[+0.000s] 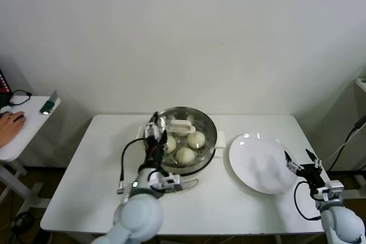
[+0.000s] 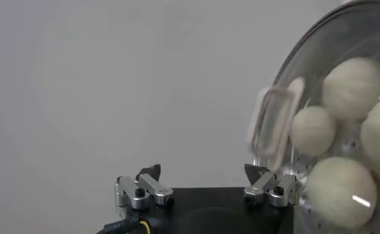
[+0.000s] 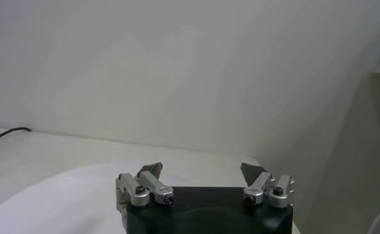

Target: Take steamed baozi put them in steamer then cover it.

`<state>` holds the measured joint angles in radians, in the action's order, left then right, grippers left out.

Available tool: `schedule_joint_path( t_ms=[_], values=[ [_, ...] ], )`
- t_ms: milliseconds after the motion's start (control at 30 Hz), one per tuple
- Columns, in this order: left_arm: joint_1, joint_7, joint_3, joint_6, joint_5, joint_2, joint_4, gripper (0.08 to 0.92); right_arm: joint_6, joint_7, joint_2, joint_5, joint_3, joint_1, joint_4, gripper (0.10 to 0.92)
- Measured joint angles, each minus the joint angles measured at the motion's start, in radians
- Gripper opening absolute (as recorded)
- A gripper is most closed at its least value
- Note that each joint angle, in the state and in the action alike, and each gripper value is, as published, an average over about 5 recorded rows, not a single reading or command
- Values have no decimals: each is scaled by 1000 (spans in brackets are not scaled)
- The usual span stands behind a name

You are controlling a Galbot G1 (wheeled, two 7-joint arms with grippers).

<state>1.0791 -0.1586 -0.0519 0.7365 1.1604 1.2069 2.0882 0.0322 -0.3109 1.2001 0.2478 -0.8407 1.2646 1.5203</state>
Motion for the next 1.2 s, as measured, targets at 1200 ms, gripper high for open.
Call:
schedule_joint_path(
  t_ms=[1200],
  values=[
    [433, 263, 705, -839, -1182, 134, -201, 823, -93, -28, 24, 9, 50, 67, 101, 823]
  ],
)
